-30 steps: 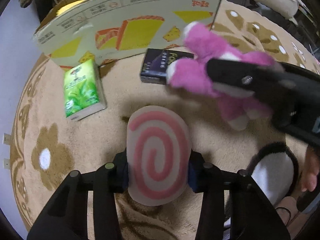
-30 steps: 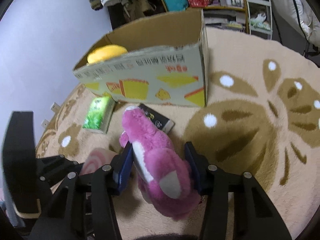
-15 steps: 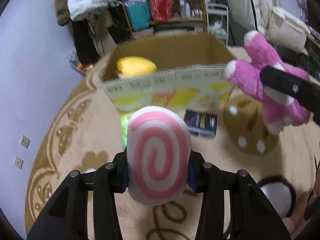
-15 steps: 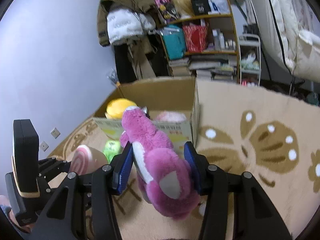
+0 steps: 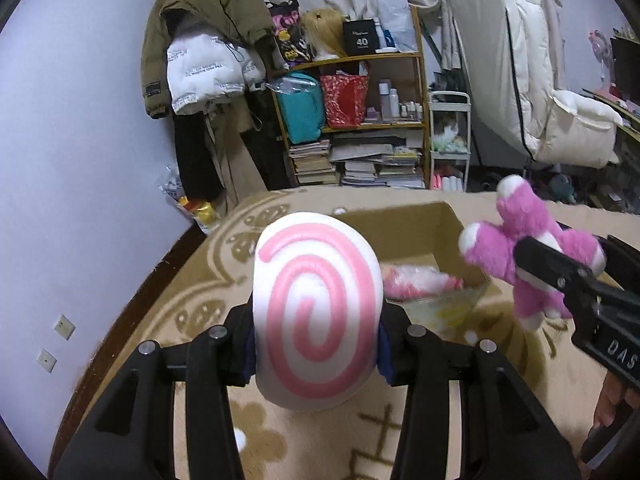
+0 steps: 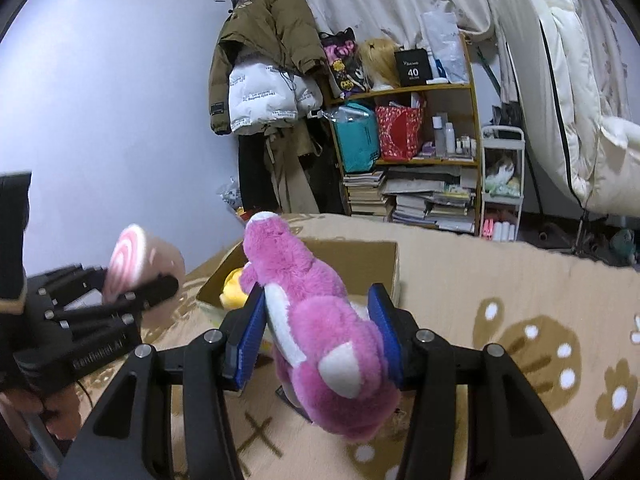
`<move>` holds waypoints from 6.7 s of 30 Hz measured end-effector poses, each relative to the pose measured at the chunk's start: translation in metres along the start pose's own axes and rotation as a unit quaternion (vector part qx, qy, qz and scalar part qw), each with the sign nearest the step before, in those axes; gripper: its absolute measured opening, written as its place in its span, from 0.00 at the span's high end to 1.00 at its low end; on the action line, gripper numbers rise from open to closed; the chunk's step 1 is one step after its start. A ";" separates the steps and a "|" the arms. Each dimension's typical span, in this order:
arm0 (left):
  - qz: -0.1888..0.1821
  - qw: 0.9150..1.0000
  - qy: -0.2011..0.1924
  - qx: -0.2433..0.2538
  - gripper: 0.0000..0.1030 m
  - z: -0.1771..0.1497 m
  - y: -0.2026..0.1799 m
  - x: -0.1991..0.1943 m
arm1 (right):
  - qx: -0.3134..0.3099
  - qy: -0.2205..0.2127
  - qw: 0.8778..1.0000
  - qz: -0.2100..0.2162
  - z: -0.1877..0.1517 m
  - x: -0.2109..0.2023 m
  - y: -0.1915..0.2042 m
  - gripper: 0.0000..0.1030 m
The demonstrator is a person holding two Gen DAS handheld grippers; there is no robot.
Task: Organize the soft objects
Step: 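Carry the swirl cushion and pink bear into the box and open both tools, then withdraw both tools from the box toward the two tissue packs, then grasp the green tea tissue pack with the left tool while the right tool grasps the black Face pack, then carry both tissue packs into the box and open both tools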
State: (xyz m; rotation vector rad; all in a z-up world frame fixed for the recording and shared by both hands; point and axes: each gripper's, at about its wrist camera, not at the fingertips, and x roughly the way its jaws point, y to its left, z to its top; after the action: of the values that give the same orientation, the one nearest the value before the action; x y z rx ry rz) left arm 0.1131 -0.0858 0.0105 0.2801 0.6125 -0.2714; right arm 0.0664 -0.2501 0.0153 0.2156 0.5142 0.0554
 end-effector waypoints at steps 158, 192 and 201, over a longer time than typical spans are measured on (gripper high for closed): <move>0.025 0.974 0.224 -0.019 0.02 -0.091 0.015 0.183 | -0.052 0.228 0.972 -0.002 -0.122 0.168 0.026 0.00; 0.015 0.973 0.207 -0.099 0.50 -0.100 0.046 0.161 | -0.044 0.183 0.982 -0.001 -0.097 0.134 0.013 0.52; 0.037 0.979 0.136 -0.146 0.50 -0.078 0.072 0.114 | -0.044 0.138 0.989 -0.007 -0.081 0.094 0.009 0.52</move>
State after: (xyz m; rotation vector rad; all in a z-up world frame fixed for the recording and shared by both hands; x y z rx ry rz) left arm 0.1851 -0.0116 -0.1059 0.0544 0.9008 -0.0683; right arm 0.1086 -0.2162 -0.0967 0.1182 0.7870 0.0950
